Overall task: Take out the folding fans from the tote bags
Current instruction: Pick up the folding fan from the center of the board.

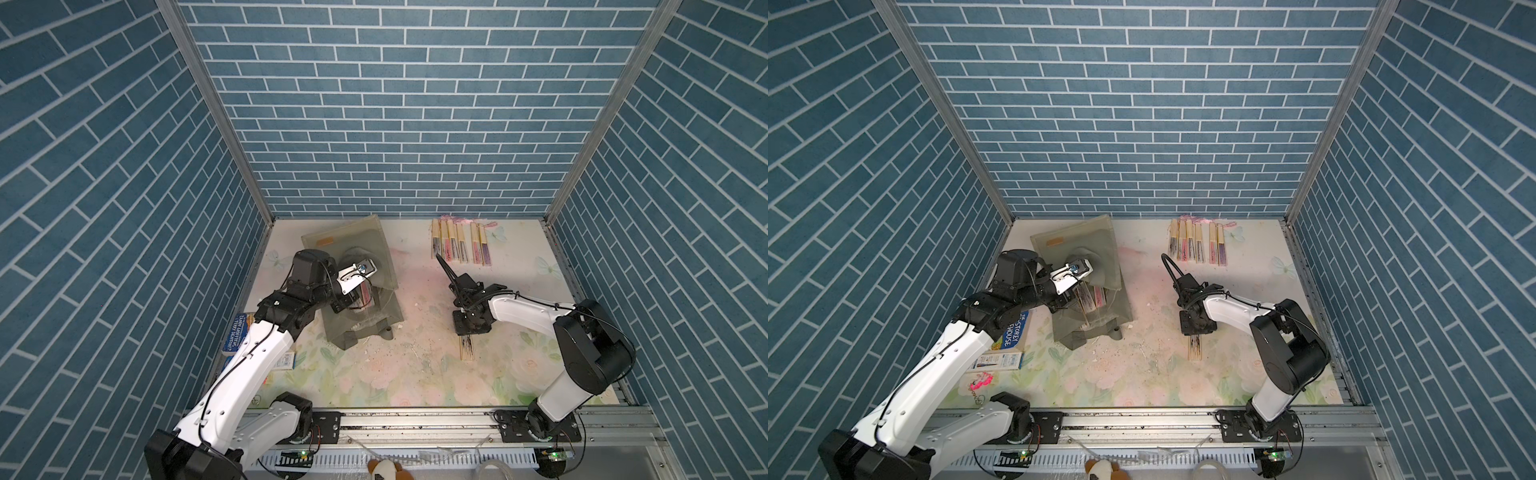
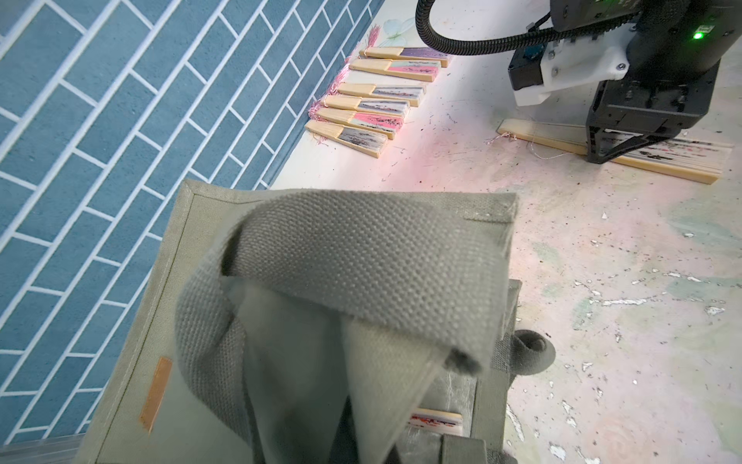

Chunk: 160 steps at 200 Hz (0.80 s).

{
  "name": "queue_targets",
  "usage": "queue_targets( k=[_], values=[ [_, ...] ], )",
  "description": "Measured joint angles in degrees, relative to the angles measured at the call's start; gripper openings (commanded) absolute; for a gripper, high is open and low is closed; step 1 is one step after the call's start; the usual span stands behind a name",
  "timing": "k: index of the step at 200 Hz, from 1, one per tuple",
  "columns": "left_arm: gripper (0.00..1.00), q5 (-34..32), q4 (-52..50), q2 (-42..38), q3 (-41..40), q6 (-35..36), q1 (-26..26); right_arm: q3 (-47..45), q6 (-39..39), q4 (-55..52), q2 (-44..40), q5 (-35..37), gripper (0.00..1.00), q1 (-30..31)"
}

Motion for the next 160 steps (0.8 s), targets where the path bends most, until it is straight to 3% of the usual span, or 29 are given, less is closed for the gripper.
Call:
queue_targets(
  k=[62, 160],
  values=[
    [0.0, -0.02, 0.0, 0.0, 0.0, 0.0, -0.07, 0.92, -0.04, 0.35, 0.79, -0.07, 0.29, -0.61],
    [0.0, -0.48, 0.0, 0.0, 0.0, 0.0, -0.28, -0.68, -0.35, 0.55, -2.38, 1.2, 0.27, -5.99]
  ],
)
